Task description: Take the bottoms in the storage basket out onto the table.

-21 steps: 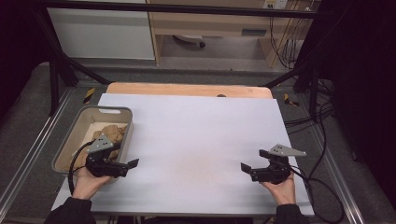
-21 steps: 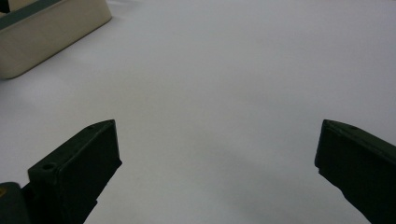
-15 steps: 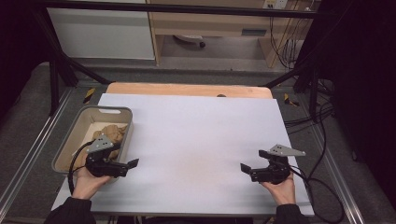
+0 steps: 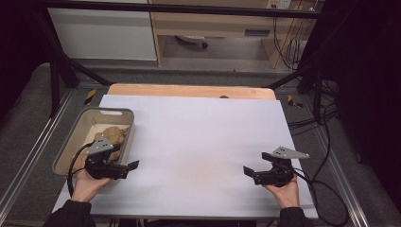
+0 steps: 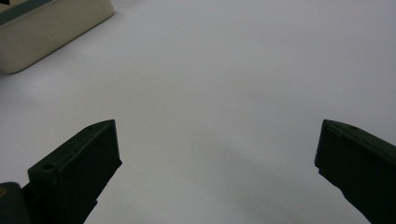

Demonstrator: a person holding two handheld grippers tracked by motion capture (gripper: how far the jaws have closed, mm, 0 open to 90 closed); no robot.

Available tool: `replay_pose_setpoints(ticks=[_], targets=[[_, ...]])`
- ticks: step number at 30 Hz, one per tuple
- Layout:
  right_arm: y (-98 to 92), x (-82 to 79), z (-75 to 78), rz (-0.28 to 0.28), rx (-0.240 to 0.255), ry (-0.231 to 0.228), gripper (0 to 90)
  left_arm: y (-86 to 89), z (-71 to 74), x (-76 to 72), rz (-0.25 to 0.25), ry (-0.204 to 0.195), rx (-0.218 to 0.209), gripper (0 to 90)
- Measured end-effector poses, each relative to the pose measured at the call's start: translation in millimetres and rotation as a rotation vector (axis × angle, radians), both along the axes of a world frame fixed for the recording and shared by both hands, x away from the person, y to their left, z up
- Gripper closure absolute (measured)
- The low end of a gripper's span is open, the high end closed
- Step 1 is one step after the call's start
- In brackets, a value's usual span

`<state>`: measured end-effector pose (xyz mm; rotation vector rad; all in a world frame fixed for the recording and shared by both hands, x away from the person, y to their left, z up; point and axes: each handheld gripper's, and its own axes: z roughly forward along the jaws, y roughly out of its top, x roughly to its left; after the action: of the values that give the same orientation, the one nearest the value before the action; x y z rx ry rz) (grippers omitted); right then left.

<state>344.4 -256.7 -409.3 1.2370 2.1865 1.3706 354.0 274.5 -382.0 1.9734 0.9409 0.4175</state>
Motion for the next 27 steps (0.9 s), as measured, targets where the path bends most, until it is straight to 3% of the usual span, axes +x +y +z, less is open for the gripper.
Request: replay_pose_setpoints(ticks=[27], targets=[[0.3, 0.2, -0.1, 0.001, -0.004, 0.004, 0.6, 20.3, 12.4, 1.5, 0.050, 0.030, 0.017, 2.8]])
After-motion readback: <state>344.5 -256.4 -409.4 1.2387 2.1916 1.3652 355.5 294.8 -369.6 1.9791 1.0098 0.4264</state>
